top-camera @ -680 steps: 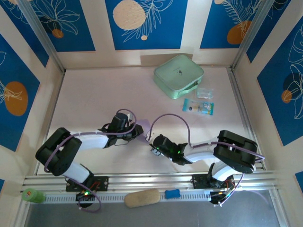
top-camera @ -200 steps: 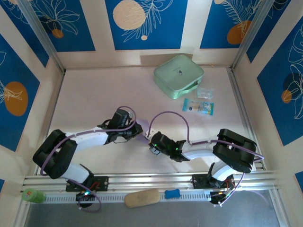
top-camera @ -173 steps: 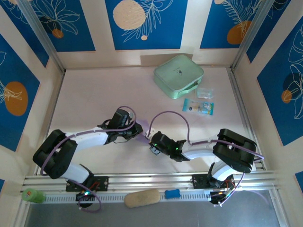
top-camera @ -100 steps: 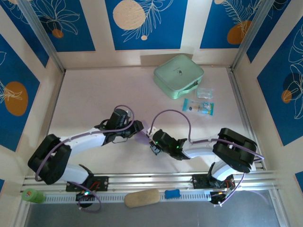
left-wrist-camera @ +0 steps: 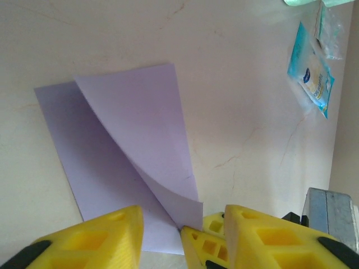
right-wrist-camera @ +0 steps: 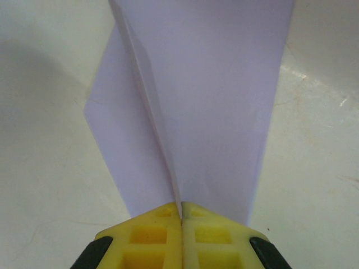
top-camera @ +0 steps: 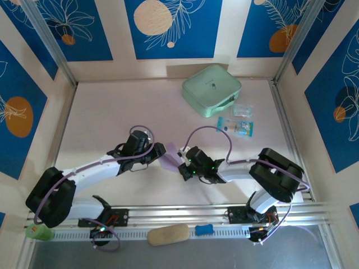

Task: Fold a paper plane with a square sheet of paper (pick it up from the middle)
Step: Fourth fold the wing at the center of the table.

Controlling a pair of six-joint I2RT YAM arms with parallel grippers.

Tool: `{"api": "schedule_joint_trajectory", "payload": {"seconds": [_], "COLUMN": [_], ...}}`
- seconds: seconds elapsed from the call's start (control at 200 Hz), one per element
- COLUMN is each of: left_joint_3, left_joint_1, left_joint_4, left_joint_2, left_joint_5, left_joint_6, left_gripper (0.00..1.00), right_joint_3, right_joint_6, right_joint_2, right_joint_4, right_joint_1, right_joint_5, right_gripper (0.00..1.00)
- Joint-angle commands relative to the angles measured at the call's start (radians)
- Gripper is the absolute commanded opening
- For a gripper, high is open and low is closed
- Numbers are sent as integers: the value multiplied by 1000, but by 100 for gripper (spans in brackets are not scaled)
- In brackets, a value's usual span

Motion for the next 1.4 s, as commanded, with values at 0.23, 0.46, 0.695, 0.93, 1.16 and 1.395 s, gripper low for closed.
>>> {"api": "schedule_joint_trajectory", "payload": {"seconds": [0.23, 0.46, 0.695, 0.93, 1.16, 1.395], "left_joint_3": [-12, 8, 46, 59, 36, 29], "left_joint_1": [-4, -11, -37, -51, -52, -52], "left_joint_4": [35, 83, 128, 141, 81, 70], "left_joint_2": [44, 112, 219, 322, 351, 350], "left_joint_5": [21, 53, 83, 94, 55, 46], "left_joint_6": [-4, -8, -11, -17, -4, -1], "left_gripper": [20, 10, 7, 4, 2, 1], "right_joint_3": [18, 11, 11, -3, -24, -35], "right_joint_6": [142, 266, 317, 362, 379, 405], "right_joint_2": [45, 71, 88, 87, 60, 54], "right_joint_4": [-8, 27, 32, 64, 70, 87], "right_joint_1": [-94, -197, -224, -243, -255, -260], "right_joint_5": [-236, -425, -474, -504, -495, -493], "right_gripper": [6, 6, 6, 6, 6, 6]}}
